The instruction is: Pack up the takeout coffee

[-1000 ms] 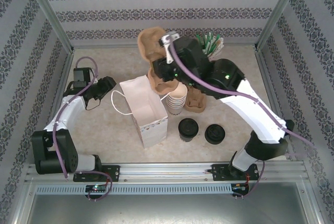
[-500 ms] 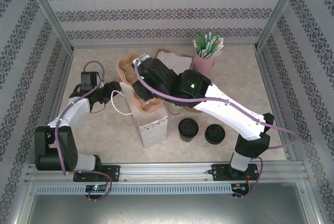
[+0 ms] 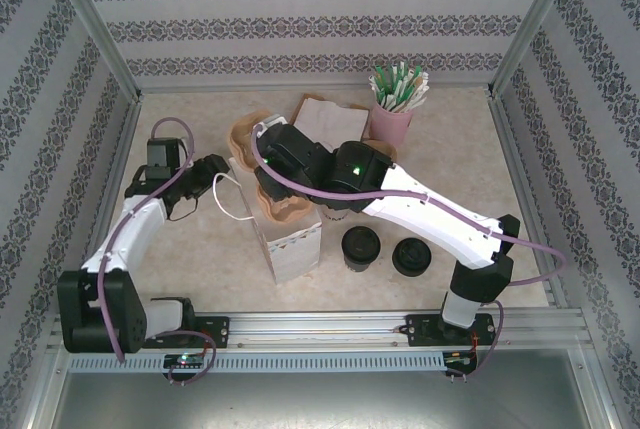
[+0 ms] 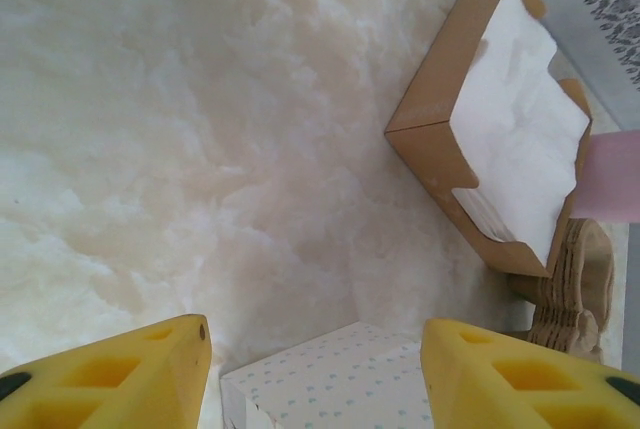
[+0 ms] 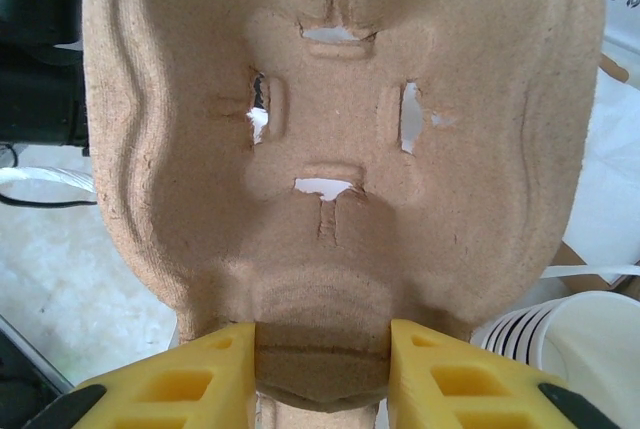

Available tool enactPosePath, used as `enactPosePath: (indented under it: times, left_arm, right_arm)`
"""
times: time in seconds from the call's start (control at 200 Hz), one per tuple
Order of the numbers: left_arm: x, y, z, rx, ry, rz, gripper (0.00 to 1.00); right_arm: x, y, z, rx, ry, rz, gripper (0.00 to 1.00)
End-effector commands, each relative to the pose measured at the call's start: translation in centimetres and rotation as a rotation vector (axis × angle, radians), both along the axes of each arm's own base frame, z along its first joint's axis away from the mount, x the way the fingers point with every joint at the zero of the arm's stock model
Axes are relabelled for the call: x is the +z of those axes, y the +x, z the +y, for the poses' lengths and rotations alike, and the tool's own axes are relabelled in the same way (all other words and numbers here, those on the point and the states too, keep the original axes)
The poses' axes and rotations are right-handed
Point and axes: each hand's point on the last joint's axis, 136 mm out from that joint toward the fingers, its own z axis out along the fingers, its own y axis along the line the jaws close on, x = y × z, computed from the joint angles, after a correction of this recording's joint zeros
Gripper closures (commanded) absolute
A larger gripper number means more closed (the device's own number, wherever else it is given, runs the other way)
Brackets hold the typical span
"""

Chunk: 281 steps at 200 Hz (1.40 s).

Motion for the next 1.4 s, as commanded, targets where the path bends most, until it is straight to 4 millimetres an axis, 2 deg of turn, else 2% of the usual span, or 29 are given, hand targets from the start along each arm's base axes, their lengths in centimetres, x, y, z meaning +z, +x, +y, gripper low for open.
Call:
enactPosePath:
  times: [0.0,0.18,0.385,0.61,0.979,1.399]
  left_arm:
    - [1.7,-0.9,0.5,0.013,0.065,-0.020,0.41]
    - [4.7,-2.2,1.5,0.062,0.106,-0.083,0.39]
    - [8.0,-3.7,1.7,0.083,0.116,-0.165,0.37]
    - [10.5,-4.8,1.6,0.087,0.113,-0.219,0.36]
    - [12.9,-5.8,0.9,0.056,0.086,-0.261,0.34]
    - [14.4,-6.5,-0.4,0.000,0.032,-0.284,0.33]
  right_arm:
    - [0.4,0.2,0.1,-0.045,0.016,-0.016,0.65]
    - [-0.2,0.0,0.7,-0.070,0.012,-0.007,0.65]
    - [-1.2,0.0,1.1,-0.094,0.000,0.008,0.65]
    - [-1.8,-0.3,0.9,-0.112,-0.021,0.017,0.65]
    - [-4.0,-0.8,0.6,-0.129,-0.087,0.057,0.65]
    - [-6.0,-0.8,1.1,-0.122,-0.141,0.112,0.65]
